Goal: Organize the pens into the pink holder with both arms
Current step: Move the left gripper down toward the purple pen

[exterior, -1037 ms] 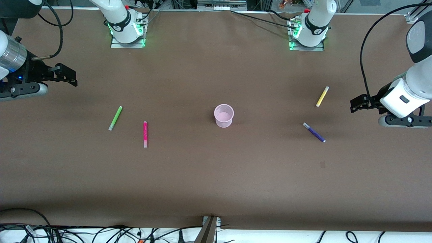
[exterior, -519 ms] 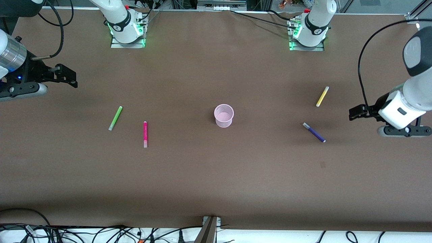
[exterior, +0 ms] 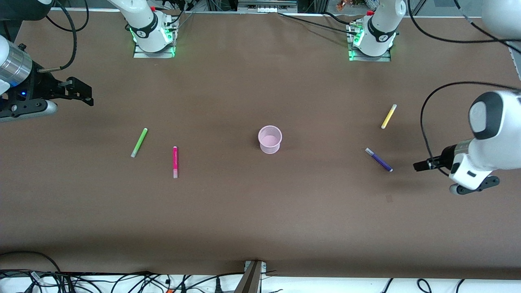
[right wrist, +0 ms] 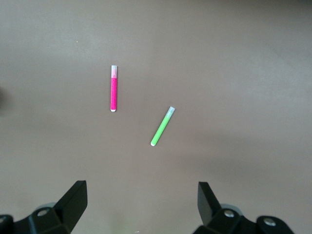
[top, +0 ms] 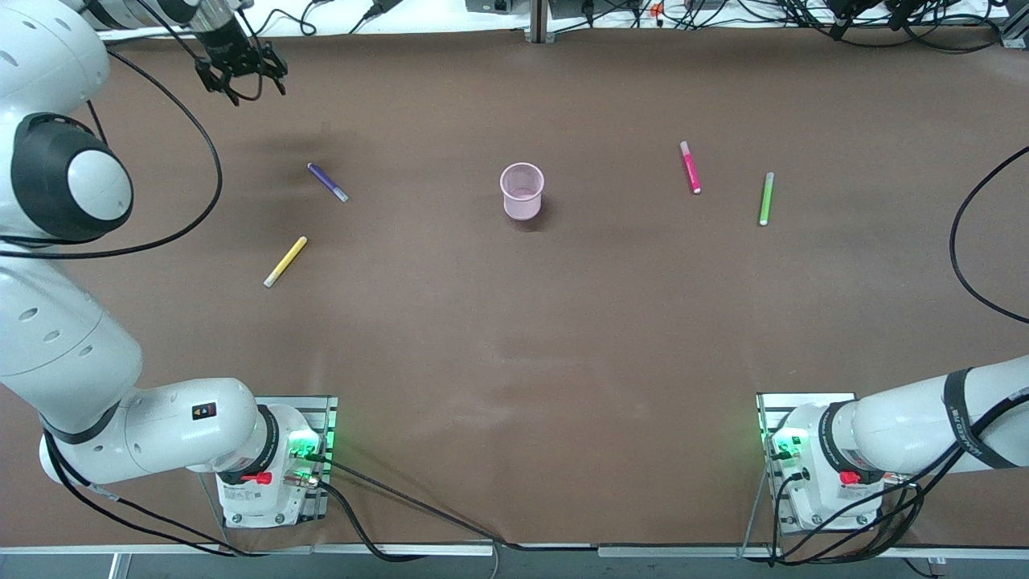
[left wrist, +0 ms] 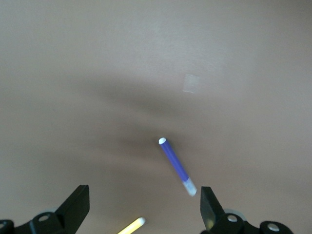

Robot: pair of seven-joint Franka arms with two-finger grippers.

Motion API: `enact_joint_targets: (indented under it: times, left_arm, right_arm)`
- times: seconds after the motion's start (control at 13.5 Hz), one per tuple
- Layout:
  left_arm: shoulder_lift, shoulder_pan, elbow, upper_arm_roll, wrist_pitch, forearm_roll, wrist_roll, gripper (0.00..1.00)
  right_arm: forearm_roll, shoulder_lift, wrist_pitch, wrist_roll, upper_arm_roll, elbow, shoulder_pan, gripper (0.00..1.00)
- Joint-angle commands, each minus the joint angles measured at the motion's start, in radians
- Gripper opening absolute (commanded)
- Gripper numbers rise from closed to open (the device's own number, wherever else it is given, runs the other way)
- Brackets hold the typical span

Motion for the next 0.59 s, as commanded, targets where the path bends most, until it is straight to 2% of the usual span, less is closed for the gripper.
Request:
enact_joint_targets:
  times: [0.0, 0.22, 0.37, 0.52]
  left_arm:
    - [0.07, -0.011, 0.015, -0.006, 0.035, 0.023, -0.167, 1.0]
    - [0.108, -0.014, -0.063, -0.006, 0.152, 0.028, -0.339, 1.0]
    - [0.111, -0.014, -0.134, -0.007, 0.254, 0.026, -0.383, 1.0]
    - [0.134, -0.016, -0.149, -0.007, 0.286, 0.026, -0.408, 1.0]
  right_arm:
    - [-0.01, -0.006, -0.003, -0.011, 0.01, 0.005, -0.009, 1.0]
    - [-0.01, -0.006, -0.002, -0.011, 0.01, 0.005, -0.009, 1.0]
    - [-0.01, -0.006, -0.003, -0.011, 0.009, 0.005, -0.009, 1.0]
    - [-0.01, -0.006, -0.002, -0.011, 0.009, 0.005, -0.009, 1.0]
